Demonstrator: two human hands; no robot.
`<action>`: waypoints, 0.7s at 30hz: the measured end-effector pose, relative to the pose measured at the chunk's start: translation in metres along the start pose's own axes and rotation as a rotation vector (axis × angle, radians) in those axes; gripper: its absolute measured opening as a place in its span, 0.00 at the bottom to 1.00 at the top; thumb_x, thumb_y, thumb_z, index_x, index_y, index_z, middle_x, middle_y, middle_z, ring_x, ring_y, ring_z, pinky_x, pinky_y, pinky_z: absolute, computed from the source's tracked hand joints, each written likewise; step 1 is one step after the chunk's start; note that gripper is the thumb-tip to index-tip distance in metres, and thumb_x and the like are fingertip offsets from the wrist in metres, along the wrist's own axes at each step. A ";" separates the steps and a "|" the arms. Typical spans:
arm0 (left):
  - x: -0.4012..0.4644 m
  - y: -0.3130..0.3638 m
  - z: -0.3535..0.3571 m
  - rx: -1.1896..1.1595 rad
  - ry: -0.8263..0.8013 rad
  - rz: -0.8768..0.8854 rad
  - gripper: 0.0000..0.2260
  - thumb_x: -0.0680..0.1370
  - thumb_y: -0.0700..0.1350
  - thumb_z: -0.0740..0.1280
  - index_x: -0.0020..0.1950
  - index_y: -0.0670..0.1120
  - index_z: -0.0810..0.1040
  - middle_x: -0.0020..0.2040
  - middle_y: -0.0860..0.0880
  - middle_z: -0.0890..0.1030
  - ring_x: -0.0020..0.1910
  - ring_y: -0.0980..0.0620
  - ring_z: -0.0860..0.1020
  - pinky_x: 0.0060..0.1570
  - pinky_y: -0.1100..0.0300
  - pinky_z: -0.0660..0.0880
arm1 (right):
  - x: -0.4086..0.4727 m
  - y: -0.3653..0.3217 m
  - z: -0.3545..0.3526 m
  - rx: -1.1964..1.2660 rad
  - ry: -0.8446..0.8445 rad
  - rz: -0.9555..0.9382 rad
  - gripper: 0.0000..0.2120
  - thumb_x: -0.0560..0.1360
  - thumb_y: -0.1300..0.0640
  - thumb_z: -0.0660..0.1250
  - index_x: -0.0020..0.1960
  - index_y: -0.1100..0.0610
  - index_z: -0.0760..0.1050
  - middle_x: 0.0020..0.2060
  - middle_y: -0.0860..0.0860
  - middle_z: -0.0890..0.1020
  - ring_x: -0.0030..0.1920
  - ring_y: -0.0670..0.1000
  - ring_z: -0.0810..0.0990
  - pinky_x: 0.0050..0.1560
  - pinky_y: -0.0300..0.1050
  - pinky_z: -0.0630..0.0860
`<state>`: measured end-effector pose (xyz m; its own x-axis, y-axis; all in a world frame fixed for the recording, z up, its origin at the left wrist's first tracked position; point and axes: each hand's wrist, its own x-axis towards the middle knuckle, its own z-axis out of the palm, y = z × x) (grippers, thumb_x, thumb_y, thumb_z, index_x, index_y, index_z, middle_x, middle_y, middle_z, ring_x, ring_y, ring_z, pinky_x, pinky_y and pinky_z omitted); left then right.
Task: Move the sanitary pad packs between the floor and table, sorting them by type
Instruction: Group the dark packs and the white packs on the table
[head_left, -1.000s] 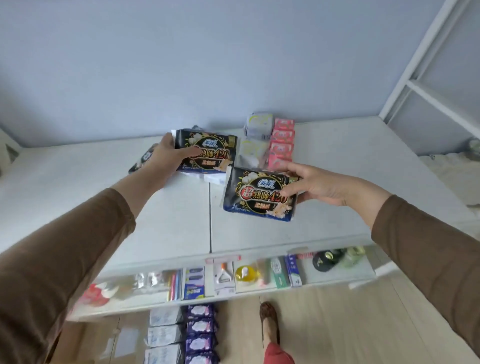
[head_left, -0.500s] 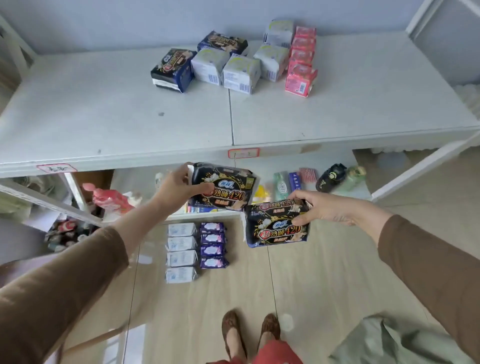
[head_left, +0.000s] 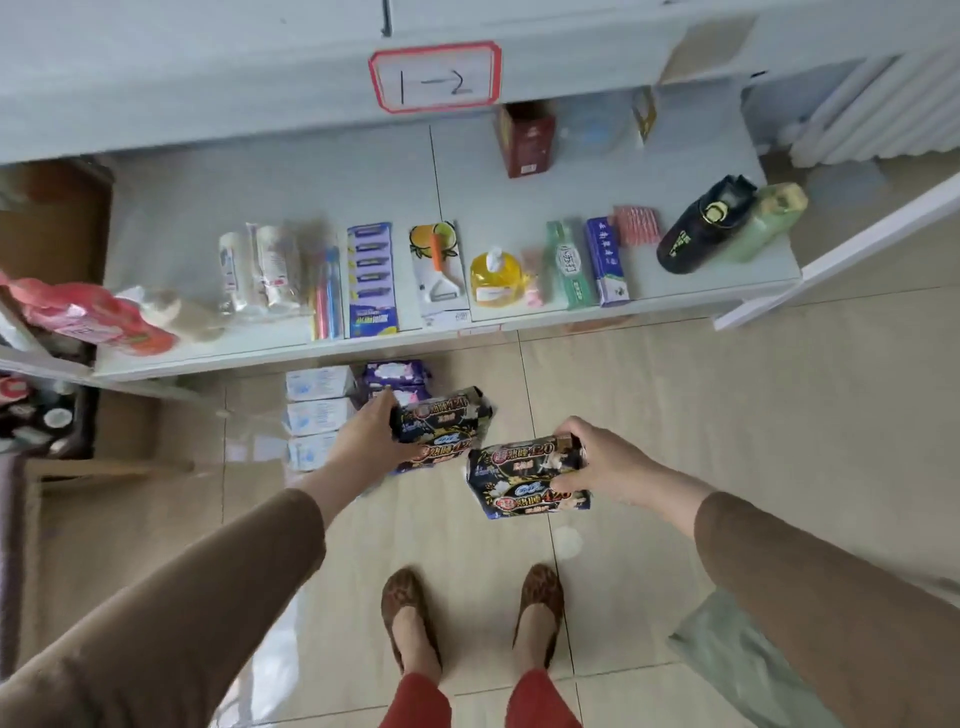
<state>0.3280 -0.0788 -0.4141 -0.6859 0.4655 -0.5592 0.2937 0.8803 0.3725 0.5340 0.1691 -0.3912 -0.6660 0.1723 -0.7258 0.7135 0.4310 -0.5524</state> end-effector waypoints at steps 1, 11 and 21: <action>0.016 -0.007 0.015 0.015 0.000 -0.003 0.23 0.65 0.55 0.77 0.48 0.50 0.67 0.43 0.51 0.77 0.39 0.48 0.76 0.33 0.56 0.72 | 0.015 0.011 0.013 -0.004 0.015 -0.003 0.26 0.67 0.53 0.77 0.61 0.48 0.70 0.53 0.48 0.80 0.50 0.50 0.80 0.44 0.42 0.76; 0.180 -0.056 0.136 0.124 0.048 0.123 0.21 0.73 0.46 0.73 0.63 0.44 0.71 0.58 0.43 0.72 0.52 0.39 0.77 0.49 0.49 0.76 | 0.185 0.102 0.121 -0.041 0.351 -0.085 0.23 0.68 0.58 0.72 0.63 0.48 0.76 0.52 0.46 0.70 0.55 0.50 0.68 0.49 0.42 0.67; 0.315 -0.082 0.210 0.310 0.293 0.248 0.22 0.71 0.52 0.76 0.63 0.49 0.79 0.54 0.43 0.81 0.57 0.41 0.75 0.53 0.50 0.73 | 0.328 0.149 0.171 0.086 0.497 -0.135 0.24 0.70 0.58 0.71 0.65 0.47 0.73 0.57 0.45 0.73 0.53 0.46 0.78 0.52 0.43 0.75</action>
<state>0.2277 0.0151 -0.7767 -0.7154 0.6587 -0.2329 0.6259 0.7524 0.2054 0.4588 0.1385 -0.7815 -0.7611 0.5289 -0.3754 0.6158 0.4076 -0.6742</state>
